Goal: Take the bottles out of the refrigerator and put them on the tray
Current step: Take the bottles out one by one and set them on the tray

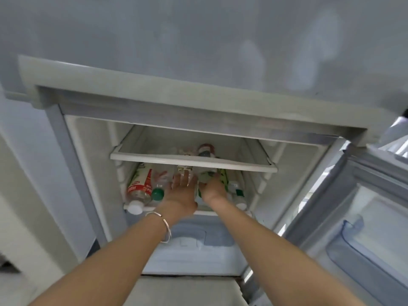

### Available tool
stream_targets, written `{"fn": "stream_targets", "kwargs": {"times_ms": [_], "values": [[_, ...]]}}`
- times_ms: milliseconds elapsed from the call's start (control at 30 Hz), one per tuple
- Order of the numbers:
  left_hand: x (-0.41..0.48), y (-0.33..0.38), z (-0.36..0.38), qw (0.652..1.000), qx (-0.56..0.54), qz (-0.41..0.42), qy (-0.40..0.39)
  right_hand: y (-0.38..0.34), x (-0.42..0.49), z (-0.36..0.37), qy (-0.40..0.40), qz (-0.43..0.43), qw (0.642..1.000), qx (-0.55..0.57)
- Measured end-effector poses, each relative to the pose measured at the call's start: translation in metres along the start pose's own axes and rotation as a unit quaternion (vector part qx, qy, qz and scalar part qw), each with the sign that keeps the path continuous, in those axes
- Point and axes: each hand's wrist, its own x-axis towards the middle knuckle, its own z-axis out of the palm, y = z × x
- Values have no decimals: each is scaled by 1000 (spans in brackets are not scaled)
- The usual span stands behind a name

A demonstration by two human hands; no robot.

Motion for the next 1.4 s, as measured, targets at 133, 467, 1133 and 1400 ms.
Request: {"fn": "stream_targets", "kwargs": {"times_ms": [133,467,1133,1400], "values": [[-2,1,-6,1000,-24,1,9,10,-20,-7,-1,15,1000,2],[-38,53,-31,993,-67,94,31,50,-125,-47,119,-52,986,104],[-177,112,-205,940,-325,94,37,-19,-237,-251,-160,-107,974,-123],[-224,246,-319,916,-314,221,113,7,-265,-342,-59,-235,964,106]]}}
